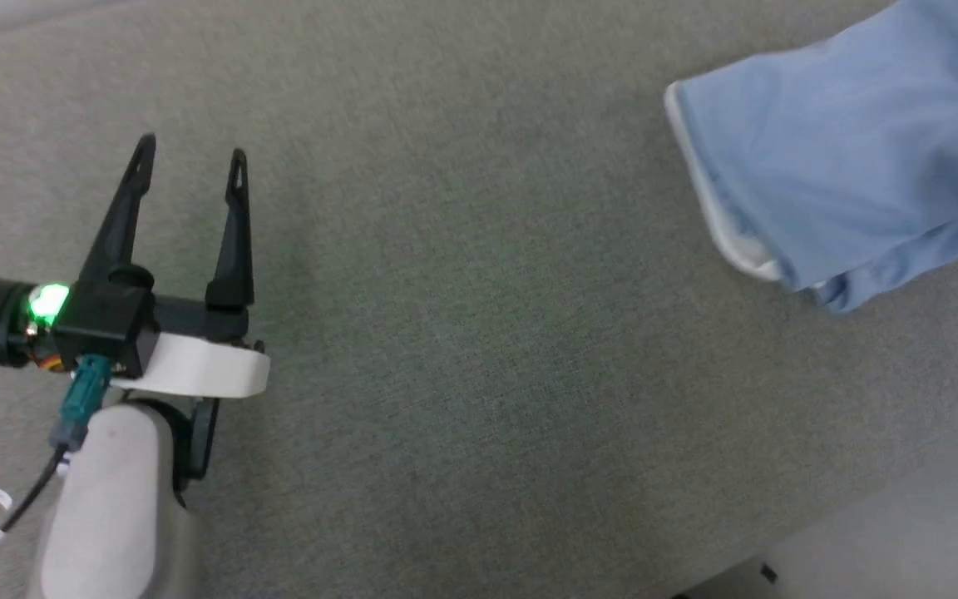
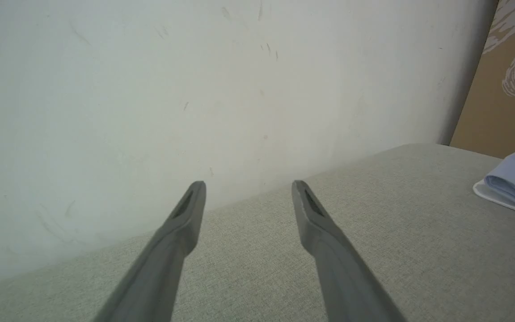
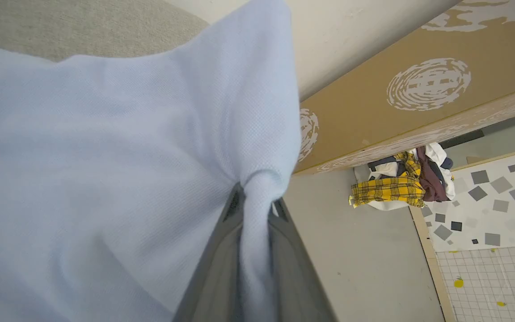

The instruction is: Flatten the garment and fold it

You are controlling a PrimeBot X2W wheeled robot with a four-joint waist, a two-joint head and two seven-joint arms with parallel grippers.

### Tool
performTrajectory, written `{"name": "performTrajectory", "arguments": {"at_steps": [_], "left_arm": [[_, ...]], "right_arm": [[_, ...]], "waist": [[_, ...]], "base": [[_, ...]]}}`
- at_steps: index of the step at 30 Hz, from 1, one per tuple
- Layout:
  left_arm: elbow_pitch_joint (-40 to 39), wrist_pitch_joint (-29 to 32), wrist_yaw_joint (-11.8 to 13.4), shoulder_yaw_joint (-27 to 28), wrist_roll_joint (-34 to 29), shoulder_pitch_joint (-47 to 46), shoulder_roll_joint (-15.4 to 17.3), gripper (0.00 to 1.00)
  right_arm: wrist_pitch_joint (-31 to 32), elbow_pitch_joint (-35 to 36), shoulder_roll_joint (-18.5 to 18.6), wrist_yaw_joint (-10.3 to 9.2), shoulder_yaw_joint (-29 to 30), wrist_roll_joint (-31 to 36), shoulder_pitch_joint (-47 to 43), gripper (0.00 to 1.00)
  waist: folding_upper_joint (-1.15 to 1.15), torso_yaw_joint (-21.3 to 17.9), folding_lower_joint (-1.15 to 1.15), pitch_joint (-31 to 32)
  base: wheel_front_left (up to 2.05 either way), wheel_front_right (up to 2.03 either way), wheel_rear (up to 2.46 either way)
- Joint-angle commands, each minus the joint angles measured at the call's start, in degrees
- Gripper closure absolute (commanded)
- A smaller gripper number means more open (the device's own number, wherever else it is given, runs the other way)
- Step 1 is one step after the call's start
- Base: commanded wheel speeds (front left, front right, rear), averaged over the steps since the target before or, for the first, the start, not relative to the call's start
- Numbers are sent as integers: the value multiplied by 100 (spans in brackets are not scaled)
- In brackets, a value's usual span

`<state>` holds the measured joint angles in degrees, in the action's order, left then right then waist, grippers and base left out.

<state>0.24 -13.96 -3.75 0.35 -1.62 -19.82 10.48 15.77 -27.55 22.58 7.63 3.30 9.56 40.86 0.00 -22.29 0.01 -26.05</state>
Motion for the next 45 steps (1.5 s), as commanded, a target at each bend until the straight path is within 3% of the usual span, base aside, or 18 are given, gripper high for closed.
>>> {"name": "performTrajectory", "arguments": {"at_steps": [1, 13, 15, 16, 22, 30, 36, 45], "left_arm": [[-46, 31, -44, -17, -44, -101, 69, 0], [-127, 85, -25, -97, -26, -254, 194, 0], [-84, 61, 0, -108, -4, -226, 172, 0], [-51, 44, 15, -112, 15, -213, 151, 0], [197, -55, 123, -132, 169, -97, -47, 0], [546, -101, 259, -25, 586, 367, -426, 0], [774, -103, 254, -11, 886, 736, -634, 0], [1104, -103, 222, -96, 986, 969, -705, 0]], "right_arm": [[-115, -76, -11, -14, 172, 146, 163, 100], [-837, -890, -262, -14, 1826, 1408, 783, 100], [-849, -1002, -302, -14, 1995, 1562, 788, 47], [-889, -1027, -301, -14, 2078, 1635, 788, 0], [-1298, -987, -390, -14, 2266, 1707, 678, 0], [-1847, -576, -656, -14, 1652, 648, 236, 0], [-1977, 658, -893, -14, 981, -825, -896, 0], [-2046, 2289, -1479, -14, 815, -1608, -2549, 0]], "waist": [[0, -210, -1, -504], [0, 309, -1, -797], [0, 360, -1, -711], [0, 387, -1, -653], [0, 567, -1, -134], [0, 1038, -1, 995], [0, 1669, -1, 1704], [0, 2249, -1, 2134]], "base": [[0, 0, 0], [0, 0, 0], [0, 0, 0], [0, 0, 0], [0, 0, 0], [0, 0, 0], [0, 0, 0], [0, 0, 0]]}}
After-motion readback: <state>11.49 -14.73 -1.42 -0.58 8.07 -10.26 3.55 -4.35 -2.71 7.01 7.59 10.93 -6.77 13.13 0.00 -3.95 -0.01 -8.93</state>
